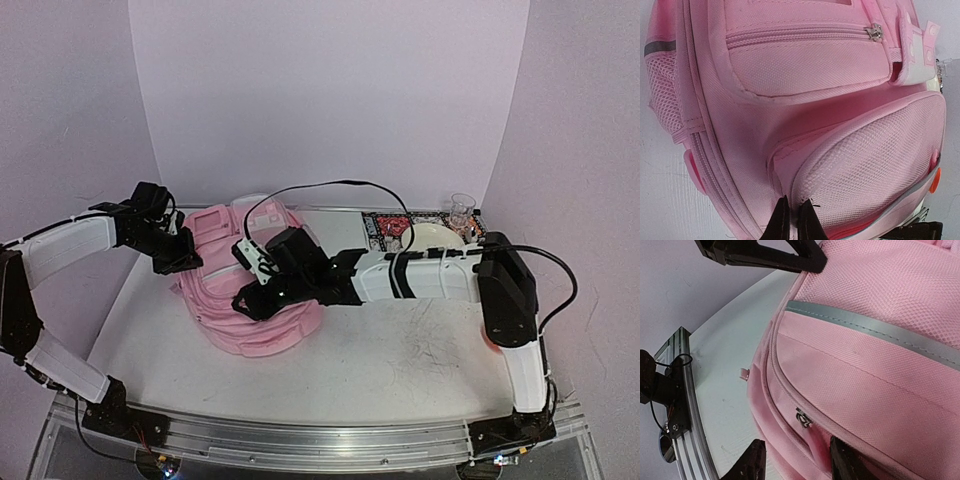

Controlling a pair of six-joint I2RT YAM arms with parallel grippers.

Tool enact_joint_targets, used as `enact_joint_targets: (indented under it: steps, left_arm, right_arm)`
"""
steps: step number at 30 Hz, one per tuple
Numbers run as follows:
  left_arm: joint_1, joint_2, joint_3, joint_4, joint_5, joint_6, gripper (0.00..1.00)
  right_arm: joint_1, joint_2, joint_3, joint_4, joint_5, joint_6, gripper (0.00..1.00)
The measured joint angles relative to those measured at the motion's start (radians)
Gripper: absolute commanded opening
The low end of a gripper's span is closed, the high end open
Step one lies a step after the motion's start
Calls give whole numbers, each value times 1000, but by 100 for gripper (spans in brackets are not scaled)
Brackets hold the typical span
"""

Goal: Pack the student bag
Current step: Grab the upper front pocket of the student bag, then zip the upper front pocket of the student bag.

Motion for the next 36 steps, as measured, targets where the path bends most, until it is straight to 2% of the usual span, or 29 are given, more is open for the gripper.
enact_joint_targets:
  steps: [7,12,15,17,21,29,36]
  left_arm:
    - [0,0,5,-5,8,-1,0]
    - [0,0,5,-6,10,-1,0]
    - [0,0,6,-7,11,0,0]
    - [0,0,6,-7,13,0,0]
    - [0,0,15,-18,15,2,0]
    - [-9,0,37,-56,11,28,0]
    - [-15,0,51,-91,-40,59,0]
  right_arm:
    - [0,15,3,14,6,-3,33]
    - [0,16,3,13,43,-10,32]
    - [4,16,1,12,74,-29,27]
    - [6,16,0,7,98,-47,21]
    - [6,16,0,-4,125,-80,0]
    - [10,-27,-71,17,173,-116,0]
    - [-28,-230,-263,7,264,-118,0]
